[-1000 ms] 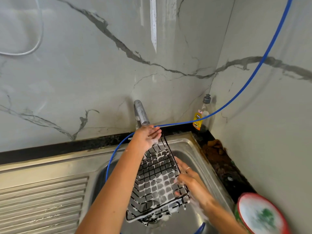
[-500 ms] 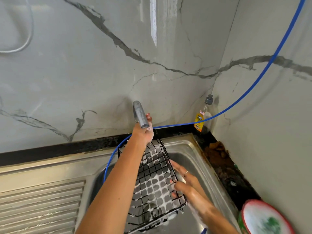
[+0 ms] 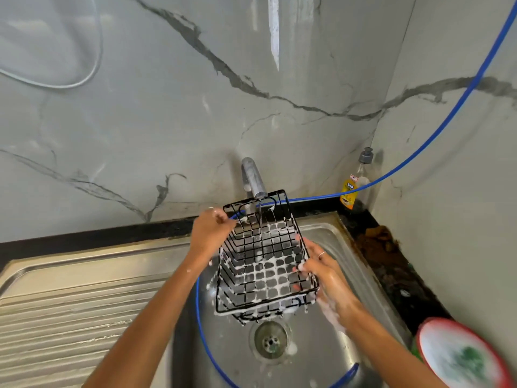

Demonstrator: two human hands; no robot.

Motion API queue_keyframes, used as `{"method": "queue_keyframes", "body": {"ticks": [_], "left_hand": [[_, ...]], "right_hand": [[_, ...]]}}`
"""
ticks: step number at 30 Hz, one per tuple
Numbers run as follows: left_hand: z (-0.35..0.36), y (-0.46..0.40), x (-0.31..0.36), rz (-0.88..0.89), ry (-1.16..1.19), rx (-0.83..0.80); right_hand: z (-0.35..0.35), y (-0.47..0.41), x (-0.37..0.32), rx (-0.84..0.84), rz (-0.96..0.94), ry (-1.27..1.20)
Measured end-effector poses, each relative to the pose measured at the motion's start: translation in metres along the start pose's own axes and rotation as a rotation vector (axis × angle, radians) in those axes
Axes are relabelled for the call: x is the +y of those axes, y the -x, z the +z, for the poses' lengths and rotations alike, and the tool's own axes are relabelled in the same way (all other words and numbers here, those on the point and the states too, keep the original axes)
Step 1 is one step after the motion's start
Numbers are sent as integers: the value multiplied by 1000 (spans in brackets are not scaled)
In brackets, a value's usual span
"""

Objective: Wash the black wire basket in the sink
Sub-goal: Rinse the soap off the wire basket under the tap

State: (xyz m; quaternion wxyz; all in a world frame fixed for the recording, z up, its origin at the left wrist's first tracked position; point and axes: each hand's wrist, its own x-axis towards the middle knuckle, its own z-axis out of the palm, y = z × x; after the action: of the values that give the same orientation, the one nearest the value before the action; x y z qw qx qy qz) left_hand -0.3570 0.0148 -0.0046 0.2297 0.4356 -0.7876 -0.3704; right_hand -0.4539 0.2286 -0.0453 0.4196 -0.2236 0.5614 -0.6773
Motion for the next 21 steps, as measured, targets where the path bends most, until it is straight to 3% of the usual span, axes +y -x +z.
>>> {"method": "queue_keyframes", "body": {"ticks": [1, 3, 6, 8, 11, 15, 17, 19, 21], "left_hand": [[-7, 3, -5, -26, 40, 30], [-15, 14, -12, -252, 239, -34], [-24, 41, -16, -605, 459, -390], [-24, 54, -17, -667, 686, -542], [-13, 63, -17, -689, 869, -505], [-6, 71, -14, -662, 901, -423], [-5, 75, -15, -657, 906, -407], [-5, 78, -13, -647, 901, -375], [-6, 78, -14, -639, 890, -282]], "right_hand": [[0, 1, -3, 3, -4, -14], [-2, 1, -10, -2, -25, -12], [-4, 0, -15, -32, -25, -24], [-5, -1, -16, -54, -14, -65], [-6, -1, -18, -91, -7, -67], [-11, -8, -24, -185, 38, -87], [-12, -16, -31, -228, 83, 33], [-6, -26, -43, -128, 128, 255], [5, -39, -51, 105, 72, 335]]}}
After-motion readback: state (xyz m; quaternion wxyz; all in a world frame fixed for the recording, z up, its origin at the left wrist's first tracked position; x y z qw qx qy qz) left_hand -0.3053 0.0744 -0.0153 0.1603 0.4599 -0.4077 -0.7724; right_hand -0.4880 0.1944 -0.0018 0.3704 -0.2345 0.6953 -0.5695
